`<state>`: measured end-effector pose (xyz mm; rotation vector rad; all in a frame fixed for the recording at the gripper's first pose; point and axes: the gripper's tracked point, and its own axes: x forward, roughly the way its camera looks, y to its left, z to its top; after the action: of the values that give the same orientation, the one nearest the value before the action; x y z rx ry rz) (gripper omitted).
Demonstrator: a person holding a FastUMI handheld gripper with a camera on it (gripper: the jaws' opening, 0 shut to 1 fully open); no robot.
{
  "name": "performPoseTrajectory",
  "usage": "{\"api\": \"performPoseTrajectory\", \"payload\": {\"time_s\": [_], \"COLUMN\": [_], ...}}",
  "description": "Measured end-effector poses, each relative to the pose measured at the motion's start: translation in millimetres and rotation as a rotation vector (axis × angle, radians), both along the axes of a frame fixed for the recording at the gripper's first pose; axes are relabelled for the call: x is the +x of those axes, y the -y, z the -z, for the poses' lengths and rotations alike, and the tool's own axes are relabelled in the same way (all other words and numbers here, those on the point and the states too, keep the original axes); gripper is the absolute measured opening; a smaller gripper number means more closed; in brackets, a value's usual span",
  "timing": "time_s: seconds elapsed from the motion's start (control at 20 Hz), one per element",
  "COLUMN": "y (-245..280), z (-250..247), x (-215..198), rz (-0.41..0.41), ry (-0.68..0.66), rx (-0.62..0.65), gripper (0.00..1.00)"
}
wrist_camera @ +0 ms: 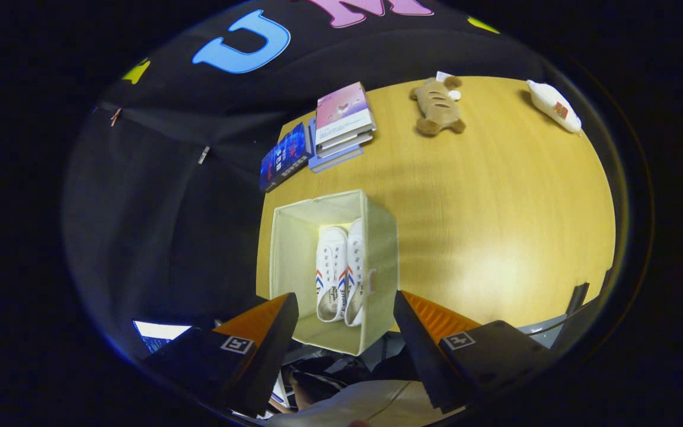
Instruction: Open the storage box then place both shoes into the box .Put the left shoe in first, then the right shoe, with the right side of both shoes facing outward in a uniform manner.
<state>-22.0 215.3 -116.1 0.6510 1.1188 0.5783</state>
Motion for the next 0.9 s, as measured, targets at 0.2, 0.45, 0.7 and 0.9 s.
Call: {"api": "performPoseTrajectory", "payload": {"time_s": [0.2, 0.45, 0.7, 0.9], "y": [66, 146, 194, 219], "z": [20, 47, 50, 30], "x": [4, 9, 18, 30], "rz": [0.102, 0.177, 0.212, 0.261], "ry": [0.093, 0.255, 0.437, 0.599], "rx": [-0.120, -0.315, -0.418, -0.415], "gripper": [0.99, 0.99, 0.99, 0.99]}}
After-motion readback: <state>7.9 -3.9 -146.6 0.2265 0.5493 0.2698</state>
